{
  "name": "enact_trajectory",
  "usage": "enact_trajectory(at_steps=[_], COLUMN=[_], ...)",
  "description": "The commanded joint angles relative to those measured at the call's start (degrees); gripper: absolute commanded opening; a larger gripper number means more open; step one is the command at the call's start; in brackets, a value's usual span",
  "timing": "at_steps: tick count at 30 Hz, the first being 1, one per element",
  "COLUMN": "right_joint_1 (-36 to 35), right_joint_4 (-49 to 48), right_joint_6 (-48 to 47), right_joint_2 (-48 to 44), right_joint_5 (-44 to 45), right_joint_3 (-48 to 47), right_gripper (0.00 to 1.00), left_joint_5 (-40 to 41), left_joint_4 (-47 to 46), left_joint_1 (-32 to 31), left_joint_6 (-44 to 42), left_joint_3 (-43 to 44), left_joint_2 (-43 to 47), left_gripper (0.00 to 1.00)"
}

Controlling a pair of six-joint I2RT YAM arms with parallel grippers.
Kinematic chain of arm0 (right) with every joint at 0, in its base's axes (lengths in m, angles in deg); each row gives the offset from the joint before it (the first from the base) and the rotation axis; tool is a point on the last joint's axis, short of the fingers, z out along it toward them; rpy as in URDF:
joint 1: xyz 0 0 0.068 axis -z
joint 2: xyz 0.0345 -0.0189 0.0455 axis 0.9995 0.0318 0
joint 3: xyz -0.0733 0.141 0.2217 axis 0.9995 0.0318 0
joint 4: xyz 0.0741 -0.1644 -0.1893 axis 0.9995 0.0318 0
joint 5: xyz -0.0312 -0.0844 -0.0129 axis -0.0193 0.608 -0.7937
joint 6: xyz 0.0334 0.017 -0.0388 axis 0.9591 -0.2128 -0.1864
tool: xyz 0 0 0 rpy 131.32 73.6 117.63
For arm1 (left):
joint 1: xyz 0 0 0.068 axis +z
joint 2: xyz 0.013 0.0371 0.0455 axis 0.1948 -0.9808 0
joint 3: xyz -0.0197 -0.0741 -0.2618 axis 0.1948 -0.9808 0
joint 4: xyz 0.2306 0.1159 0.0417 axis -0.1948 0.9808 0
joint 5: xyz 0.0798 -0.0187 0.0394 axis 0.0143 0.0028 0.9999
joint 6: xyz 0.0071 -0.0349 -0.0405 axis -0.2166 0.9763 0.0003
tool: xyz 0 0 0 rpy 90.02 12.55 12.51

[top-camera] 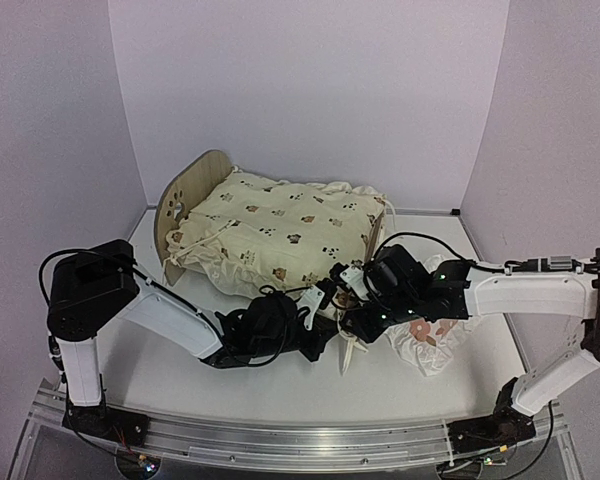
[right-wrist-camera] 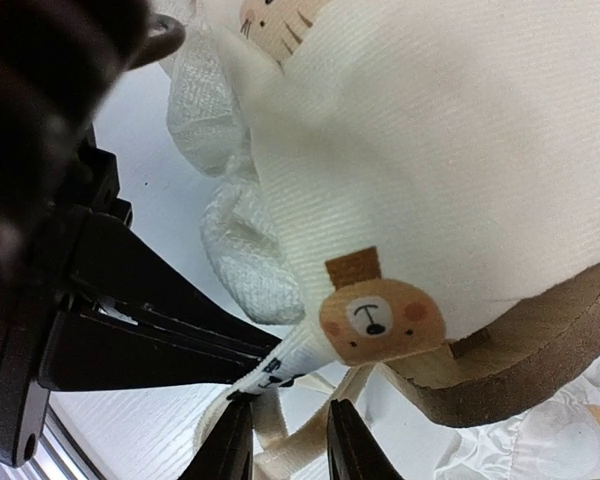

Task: Set up the pet bed

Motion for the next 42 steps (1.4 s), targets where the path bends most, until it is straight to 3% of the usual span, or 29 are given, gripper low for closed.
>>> enact_trajectory(at_steps=[1,12,24,30,32,36,38,42], right_joint_1=[0.23,0.20,0.25,0.24,0.24,0.23,0.28,0.33], right_joint_4=[1.78,1.49,0.84,0.38,0.24,-0.05,-0.24,-0.64], right_joint_6=[1.12,1.92,2.25,2.92,3.28,4.56,5.25,6.52], right_joint_2=[-1.01,0.79,2.09,1.08,0.61,-0.48,-0.76,-0.51], right_joint_5=[0.97,-0.76,-0.27,0.00,0.42,2.49,3.24,3.77], right_joint_3=[-0.50,-1.18,-2.34,-2.28,-2.17,-1.82,-1.82,-2.04], right_gripper=[0.28,0.24,0.02,0.00,0.00,0.00,0.00,0.00], left_joint_5=[-0.81,-1.52,-1.78,-1.73,-1.62,-1.36,-1.02,-0.85], left_joint_4=[-5.97,-7.52,-8.03,-6.81,-6.42,-4.83,-3.64,-1.78], left_joint_1=[0.06,0.08,0.05,0.10,0.03,0.01,0.06,0.03], left_joint_6=[0.47,1.10,1.19,1.10,1.09,1.17,1.42,1.72], left_joint_3=[-0.47,-0.55,-1.00,-0.75,-0.90,-1.46,-1.61,-2.28], left_joint_2=[3.49,3.03,3.12,3.05,3.24,4.28,4.93,5.99], left_gripper=[0.00,0.00,0.00,0.01,0.05,0.34,0.43,0.49])
